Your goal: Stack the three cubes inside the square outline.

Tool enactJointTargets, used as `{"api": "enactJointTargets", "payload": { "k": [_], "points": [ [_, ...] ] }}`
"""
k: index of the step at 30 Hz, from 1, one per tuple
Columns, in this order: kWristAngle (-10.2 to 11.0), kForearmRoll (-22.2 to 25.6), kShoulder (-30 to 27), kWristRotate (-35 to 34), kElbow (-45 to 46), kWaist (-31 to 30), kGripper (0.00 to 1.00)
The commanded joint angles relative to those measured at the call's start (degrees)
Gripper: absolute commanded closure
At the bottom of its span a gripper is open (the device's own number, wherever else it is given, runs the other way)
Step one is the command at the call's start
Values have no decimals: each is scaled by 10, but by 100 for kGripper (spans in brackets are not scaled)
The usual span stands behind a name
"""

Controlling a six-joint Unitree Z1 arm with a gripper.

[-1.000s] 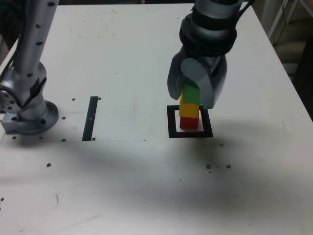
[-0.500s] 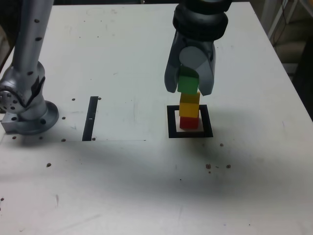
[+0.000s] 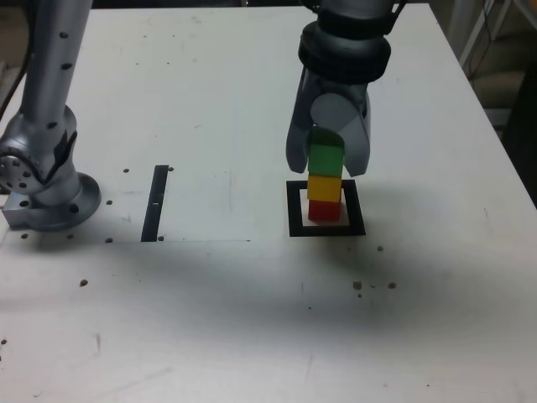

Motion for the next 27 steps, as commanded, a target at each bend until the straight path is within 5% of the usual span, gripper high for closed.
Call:
{"api": "enactJointTargets", "payload": {
  "k": [1,4,8,10,18,27],
  "points": [
    [2,-3,-4,-1,2,0,72],
    [3,-8,-3,0,4,0,59],
    [4,-16,-4,0,10,0,14],
    [4,-19,-4,0,13,0,2],
    [6,-29,-14,0,26,0,0],
    [37,-41,-70,-18,60,0,0]
  ]
}}
